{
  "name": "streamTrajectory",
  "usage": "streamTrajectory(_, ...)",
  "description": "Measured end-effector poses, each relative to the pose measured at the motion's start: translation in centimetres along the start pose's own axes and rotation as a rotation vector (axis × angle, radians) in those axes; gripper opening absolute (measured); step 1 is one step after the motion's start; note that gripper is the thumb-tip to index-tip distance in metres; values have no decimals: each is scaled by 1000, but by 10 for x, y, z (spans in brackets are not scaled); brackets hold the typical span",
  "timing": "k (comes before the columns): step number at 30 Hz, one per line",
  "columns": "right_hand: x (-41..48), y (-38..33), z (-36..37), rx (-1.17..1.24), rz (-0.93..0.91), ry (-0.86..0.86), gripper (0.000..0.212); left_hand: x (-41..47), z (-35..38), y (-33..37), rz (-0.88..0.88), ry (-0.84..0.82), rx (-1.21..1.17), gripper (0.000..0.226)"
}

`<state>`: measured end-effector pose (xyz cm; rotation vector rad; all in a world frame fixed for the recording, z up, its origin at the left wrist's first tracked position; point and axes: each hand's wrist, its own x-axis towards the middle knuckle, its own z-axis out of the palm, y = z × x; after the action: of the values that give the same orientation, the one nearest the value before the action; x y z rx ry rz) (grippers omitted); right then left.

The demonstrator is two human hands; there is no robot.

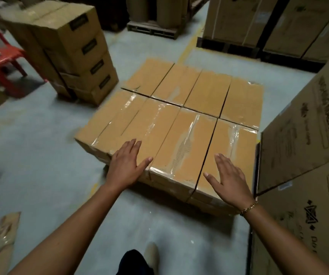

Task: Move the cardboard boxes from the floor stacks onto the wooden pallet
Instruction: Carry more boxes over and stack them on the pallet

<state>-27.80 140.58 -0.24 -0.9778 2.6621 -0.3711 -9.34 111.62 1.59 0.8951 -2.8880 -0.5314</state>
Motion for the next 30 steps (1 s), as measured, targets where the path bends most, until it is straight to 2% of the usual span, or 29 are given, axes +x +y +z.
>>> streamTrajectory(9, 62, -191, -31, 86, -134, -40, 79, -16, -133, -122, -163, 117, -93, 75)
streamTrajectory(18, 152, -384, -9, 250, -205, -50, 77, 13, -228, -285, -257, 210, -179, 74)
streamTrajectory(24, 210, -473, 8, 334, -238, -73, 78, 44, -269, -368, -317, 265, -227, 72)
streamTrajectory(30, 308, -548, 32, 409, -239, -97, 76, 107, -287, -450, -355, 260, -242, 70)
